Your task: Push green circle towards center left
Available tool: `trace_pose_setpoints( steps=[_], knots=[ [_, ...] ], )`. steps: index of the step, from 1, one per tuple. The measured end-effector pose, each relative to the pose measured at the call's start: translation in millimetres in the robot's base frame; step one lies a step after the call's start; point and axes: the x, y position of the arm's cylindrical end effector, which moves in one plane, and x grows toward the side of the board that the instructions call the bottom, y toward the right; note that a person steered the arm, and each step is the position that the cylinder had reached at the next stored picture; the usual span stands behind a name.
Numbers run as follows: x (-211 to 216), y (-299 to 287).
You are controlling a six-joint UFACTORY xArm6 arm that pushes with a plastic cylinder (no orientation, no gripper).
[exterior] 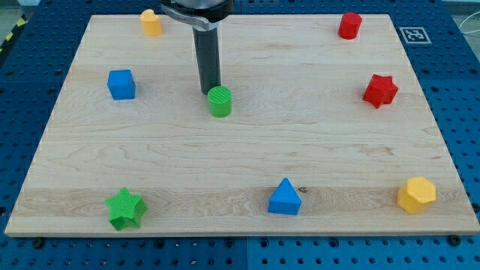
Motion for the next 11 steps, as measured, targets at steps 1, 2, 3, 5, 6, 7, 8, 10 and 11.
trace_pose_setpoints(
  steps=[1,2,3,5,6,7,8,10,11],
  knots=[
    [0.0,13.6],
    [0.7,42.5],
    [-0.1,53.2],
    [21.9,49.9],
    [40.4,36.2],
    [46.7,2.3],
    [59.5,-28.8],
    [55.6,-52.1],
    [51.1,-66.5]
  ],
)
